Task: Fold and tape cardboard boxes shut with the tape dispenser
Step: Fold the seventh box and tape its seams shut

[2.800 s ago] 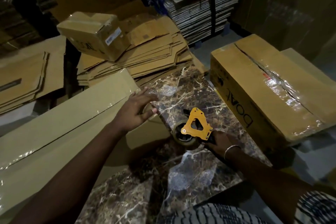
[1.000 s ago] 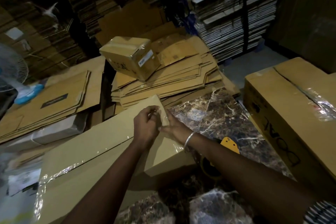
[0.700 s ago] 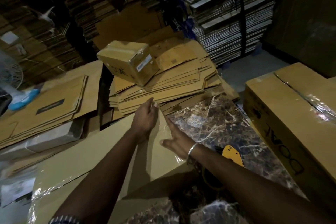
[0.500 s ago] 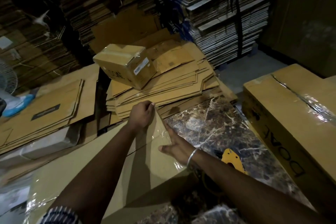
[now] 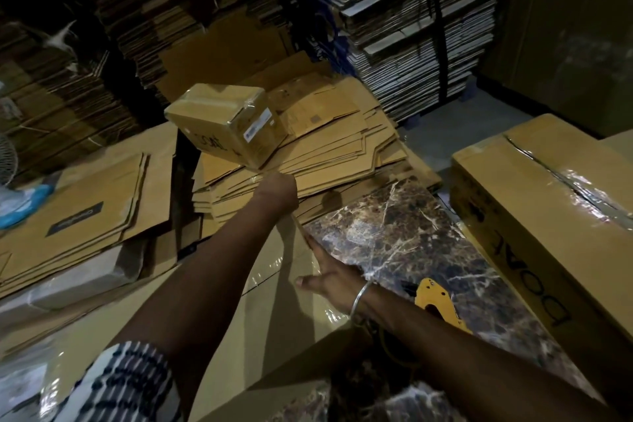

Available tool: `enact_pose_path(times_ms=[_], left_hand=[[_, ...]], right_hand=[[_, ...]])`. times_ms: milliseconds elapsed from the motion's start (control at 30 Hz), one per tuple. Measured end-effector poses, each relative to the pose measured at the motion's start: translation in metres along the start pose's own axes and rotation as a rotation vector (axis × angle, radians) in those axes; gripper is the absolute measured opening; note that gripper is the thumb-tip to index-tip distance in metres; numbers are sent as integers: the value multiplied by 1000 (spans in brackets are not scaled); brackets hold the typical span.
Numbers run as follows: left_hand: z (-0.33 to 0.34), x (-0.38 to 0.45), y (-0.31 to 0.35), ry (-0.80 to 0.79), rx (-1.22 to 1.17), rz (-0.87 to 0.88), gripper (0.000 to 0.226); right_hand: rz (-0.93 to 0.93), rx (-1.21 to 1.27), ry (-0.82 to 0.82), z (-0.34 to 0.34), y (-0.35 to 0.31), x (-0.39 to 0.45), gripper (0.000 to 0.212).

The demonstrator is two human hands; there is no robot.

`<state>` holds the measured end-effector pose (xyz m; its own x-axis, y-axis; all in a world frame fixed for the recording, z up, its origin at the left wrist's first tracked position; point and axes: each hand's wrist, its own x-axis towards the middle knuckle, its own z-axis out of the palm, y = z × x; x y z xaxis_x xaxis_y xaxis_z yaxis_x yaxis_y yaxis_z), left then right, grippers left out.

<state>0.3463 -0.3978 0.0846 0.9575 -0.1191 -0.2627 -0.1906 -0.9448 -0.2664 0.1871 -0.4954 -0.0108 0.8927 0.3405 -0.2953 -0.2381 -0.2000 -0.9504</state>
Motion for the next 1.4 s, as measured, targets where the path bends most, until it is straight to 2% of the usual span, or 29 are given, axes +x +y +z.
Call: enact_pose_path(times_ms=[133,233,300,467,600,767,833,867,900,967,1033,1100,1167,1233,1300,1400], left_hand=[[1,6,0,-12,-86,-110,17],[3,9,-11,-50,-253,-250,30],[3,11,-16,-81,-262,-249,38],[2,3,0,-22,0,-112,26],[9,-2,15,-77,190,-4,26],[18,-10,43,-326,467,-46,43],[22,-15,47,-354,481,-47,53],[25,-14,46,-367,438,-36,56],[28,-12,44,-370,355,-39,57],[28,-11,38,-307,80,-50,58],[24,-20,35,-137,-298,-67,56],[18,-39,32,104,-526,-53,51],[18,-64,27,230,-648,-26,48],[27,-91,20,269,-728,5,47],[46,-115,10,281,-712,39,48],[81,-151,-9,272,-682,66,60]], right_hand=[[6,37,-12,1,-2,-3,83],[19,65,-7,1,-1,-2,85],[51,80,-1,3,1,-2,88],[96,69,-18,-3,-3,-3,84],[162,116,-29,8,-1,8,110],[235,-20,-25,5,-2,10,74],[233,20,-29,8,-2,11,82],[257,67,-24,7,-3,10,89],[248,129,-29,7,-3,8,88],[247,191,-29,8,-4,5,68],[236,344,8,8,1,10,71],[204,449,25,12,-1,10,86],[165,384,61,12,-5,6,108],[90,270,105,11,-1,5,117],[-2,222,108,9,1,-1,108],[-81,200,38,7,0,-4,74]])
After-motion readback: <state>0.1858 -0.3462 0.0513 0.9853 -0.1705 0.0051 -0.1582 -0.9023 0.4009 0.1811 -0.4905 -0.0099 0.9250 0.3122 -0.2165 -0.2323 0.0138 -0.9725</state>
